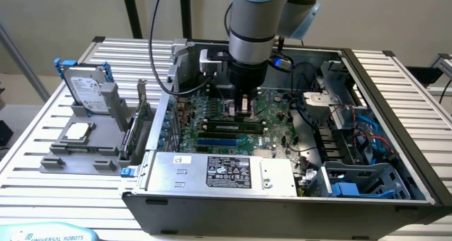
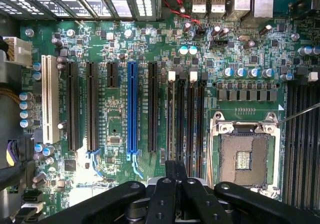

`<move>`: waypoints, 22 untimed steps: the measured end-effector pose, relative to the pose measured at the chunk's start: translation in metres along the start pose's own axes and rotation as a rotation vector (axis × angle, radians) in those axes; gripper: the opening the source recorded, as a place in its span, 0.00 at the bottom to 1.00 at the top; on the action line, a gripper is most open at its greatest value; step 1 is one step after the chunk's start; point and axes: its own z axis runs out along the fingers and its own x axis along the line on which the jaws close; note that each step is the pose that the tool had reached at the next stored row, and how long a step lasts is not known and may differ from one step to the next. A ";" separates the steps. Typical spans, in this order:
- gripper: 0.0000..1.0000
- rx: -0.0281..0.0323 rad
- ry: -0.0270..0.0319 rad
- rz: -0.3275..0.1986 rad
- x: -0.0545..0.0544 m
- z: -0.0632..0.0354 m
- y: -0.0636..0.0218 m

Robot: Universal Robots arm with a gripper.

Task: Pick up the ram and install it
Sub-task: 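Press down the ram until it locks into place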

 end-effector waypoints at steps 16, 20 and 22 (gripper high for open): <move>0.11 -0.0003 0.0011 0.000 -0.001 0.0159 0.0008; 0.11 0.0011 -0.0022 0.000 -0.001 0.0121 0.0008; 0.11 -0.0001 0.0000 0.000 -0.001 0.0025 0.0010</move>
